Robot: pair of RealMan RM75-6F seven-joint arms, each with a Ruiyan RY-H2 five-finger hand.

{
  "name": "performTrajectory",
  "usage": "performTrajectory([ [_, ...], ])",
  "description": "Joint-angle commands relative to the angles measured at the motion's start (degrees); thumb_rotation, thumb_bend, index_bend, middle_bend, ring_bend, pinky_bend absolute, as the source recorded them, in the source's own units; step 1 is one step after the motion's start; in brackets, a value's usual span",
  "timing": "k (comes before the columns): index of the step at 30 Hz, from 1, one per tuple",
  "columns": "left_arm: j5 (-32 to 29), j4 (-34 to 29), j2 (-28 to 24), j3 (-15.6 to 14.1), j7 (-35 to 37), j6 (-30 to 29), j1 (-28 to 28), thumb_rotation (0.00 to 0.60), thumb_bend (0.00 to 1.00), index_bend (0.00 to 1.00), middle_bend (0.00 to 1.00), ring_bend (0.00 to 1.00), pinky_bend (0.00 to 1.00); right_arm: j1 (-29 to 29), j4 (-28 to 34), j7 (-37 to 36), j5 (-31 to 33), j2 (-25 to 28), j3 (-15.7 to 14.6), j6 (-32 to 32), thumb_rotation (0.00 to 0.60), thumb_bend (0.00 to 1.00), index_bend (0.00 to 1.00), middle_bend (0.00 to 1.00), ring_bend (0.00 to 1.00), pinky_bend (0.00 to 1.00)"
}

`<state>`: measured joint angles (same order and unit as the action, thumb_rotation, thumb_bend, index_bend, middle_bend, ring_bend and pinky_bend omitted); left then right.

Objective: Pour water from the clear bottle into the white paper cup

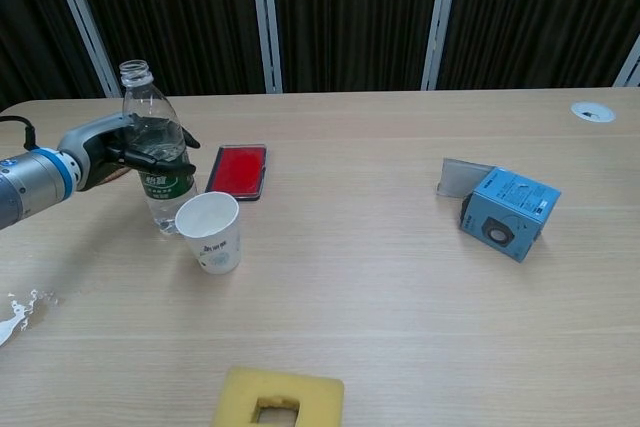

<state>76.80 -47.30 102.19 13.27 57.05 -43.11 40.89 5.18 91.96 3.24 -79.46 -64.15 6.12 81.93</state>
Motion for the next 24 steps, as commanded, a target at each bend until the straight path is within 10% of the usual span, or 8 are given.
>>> performTrajectory([
  [1, 0.59, 0.64, 0.23, -0.54, 1.0, -0.67, -0.3, 0.6, 0.08, 0.27, 0.11, 0.02, 0.17, -0.01, 0.01, -0.08, 0.04, 0.05, 0.01, -0.02, 0.6, 0.0, 0.0, 0.0, 0.0, 0.0],
  [9, 2.13, 0.72, -0.44, -1.64, 3.42, -3.56, -1.49, 0.6, 0.08, 0.0, 0.0, 0.0, 0.0, -0.08, 0.2, -0.92, -0.24, 0.44, -0.02, 0.08, 0.6, 0.0, 0.0, 0.0, 0.0, 0.0],
  [24, 5.74, -10.24, -12.29, -5.42, -0.22, -10.12, -5.94, 0.6, 0.07, 0.0, 0.0, 0.0, 0.0, -0.58, 1.74, -2.2, -2.73, 1.58, -0.9, 1.24, 0.6, 0.0, 0.0, 0.0, 0.0, 0.0],
])
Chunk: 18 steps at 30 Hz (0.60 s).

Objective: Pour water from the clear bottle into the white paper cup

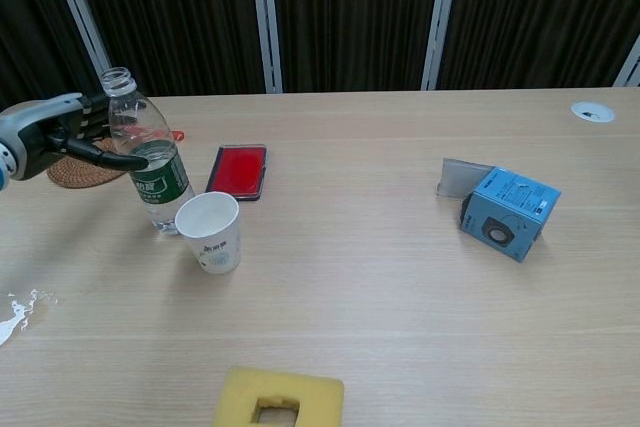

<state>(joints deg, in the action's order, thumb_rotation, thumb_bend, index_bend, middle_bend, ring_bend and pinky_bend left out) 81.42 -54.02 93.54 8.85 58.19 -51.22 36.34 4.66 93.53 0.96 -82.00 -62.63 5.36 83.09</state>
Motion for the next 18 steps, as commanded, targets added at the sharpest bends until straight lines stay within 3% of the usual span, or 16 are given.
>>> performTrajectory([
  [1, 1.32, -4.49, -4.6, -1.2, -1.6, -2.36, -1.67, 0.6, 0.07, 0.0, 0.0, 0.0, 0.0, -0.08, 0.25, 0.12, -0.3, 0.08, -0.2, 0.12, 0.6, 0.0, 0.0, 0.0, 0.0, 0.0],
  [5, 2.14, -10.17, -10.25, -1.76, -3.09, -5.56, -3.63, 0.6, 0.07, 0.0, 0.0, 0.0, 0.0, -0.22, 0.7, 0.29, -1.14, 0.18, -0.57, 0.49, 0.6, 0.0, 0.0, 0.0, 0.0, 0.0],
  [9, 1.83, -16.19, -16.2, -1.01, -7.56, -12.73, -7.43, 0.6, 0.18, 0.0, 0.0, 0.0, 0.0, -0.48, 1.25, -0.02, -2.23, 0.47, -0.86, 1.29, 0.6, 0.0, 0.0, 0.0, 0.0, 0.0],
  [13, 1.48, -21.84, -20.89, 0.03, -20.26, -25.79, -13.92, 0.6, 0.19, 0.0, 0.0, 0.0, 0.0, -0.69, 2.12, -1.35, -3.85, 1.07, -1.46, 1.81, 0.6, 0.0, 0.0, 0.0, 0.0, 0.0],
  [18, 1.3, -28.41, -24.05, -1.79, -31.45, -32.38, -19.27, 0.6, 0.14, 0.0, 0.0, 0.0, 0.0, -0.74, 2.59, -2.7, -5.35, 1.57, -1.95, 2.16, 0.6, 0.0, 0.0, 0.0, 0.0, 0.0],
])
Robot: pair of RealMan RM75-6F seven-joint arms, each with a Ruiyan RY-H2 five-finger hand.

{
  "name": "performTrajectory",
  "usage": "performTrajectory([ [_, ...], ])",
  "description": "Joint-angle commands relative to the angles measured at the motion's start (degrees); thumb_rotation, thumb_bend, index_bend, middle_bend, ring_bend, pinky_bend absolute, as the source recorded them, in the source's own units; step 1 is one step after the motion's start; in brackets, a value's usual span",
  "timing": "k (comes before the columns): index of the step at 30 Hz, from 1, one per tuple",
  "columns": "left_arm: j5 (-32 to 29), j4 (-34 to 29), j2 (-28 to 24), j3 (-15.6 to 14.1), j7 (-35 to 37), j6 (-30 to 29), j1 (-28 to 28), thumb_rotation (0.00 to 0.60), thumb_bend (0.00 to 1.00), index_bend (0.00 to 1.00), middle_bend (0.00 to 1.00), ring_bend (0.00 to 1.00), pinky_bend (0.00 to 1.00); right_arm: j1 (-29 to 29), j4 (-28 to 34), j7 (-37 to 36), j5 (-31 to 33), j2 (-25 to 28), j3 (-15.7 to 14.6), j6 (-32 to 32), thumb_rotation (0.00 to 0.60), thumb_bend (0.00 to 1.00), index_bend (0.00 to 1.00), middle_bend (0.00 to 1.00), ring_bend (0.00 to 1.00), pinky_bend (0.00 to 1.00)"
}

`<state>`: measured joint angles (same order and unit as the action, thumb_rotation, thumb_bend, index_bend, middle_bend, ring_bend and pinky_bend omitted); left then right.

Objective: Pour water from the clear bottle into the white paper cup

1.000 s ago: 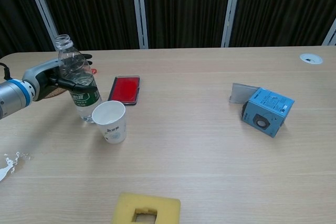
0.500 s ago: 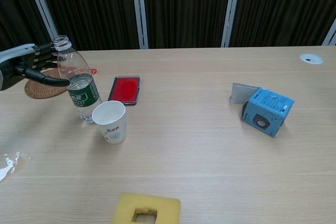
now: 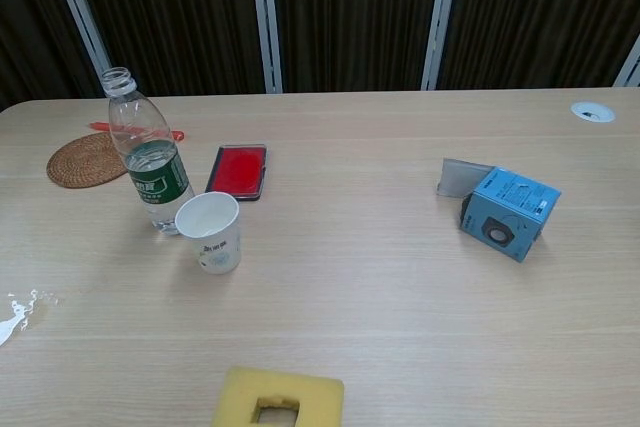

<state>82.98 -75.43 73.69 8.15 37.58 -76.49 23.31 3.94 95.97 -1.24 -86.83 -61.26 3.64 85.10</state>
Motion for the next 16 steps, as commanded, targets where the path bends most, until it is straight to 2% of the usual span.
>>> performTrajectory([
  [1, -0.28, -8.43, -4.68, -1.76, -14.08, -8.38, -7.46, 0.6, 0.12, 0.0, 0.0, 0.0, 0.0, -0.01, 0.14, -0.75, -0.8, 0.27, -0.33, 0.17, 0.6, 0.0, 0.0, 0.0, 0.0, 0.0],
  [7, -0.92, -21.12, -7.81, -5.02, -35.16, -15.6, -14.16, 0.6, 0.04, 0.0, 0.0, 0.0, 0.0, -0.34, -0.73, -0.1, -2.09, 0.05, -0.13, 2.06, 0.6, 0.0, 0.0, 0.0, 0.0, 0.0],
  [10, -1.43, -28.19, -10.32, -6.41, -44.0, -16.85, -16.11, 0.6, 0.05, 0.0, 0.0, 0.0, 0.0, -0.58, -0.68, 0.21, -2.53, -0.04, -0.08, 2.9, 0.6, 0.0, 0.0, 0.0, 0.0, 0.0],
  [12, -1.02, -30.06, -10.71, -6.61, -48.45, -18.04, -16.82, 0.6, 0.05, 0.0, 0.0, 0.0, 0.0, -0.67, -0.59, -0.05, -2.68, 0.16, -0.13, 3.08, 0.6, 0.0, 0.0, 0.0, 0.0, 0.0],
  [16, -1.35, -31.72, -11.39, -7.26, -52.35, -17.61, -17.48, 0.6, 0.05, 0.0, 0.0, 0.0, 0.0, -0.89, -0.76, 0.49, -2.91, 0.14, -0.12, 3.66, 0.6, 0.0, 0.0, 0.0, 0.0, 0.0],
])
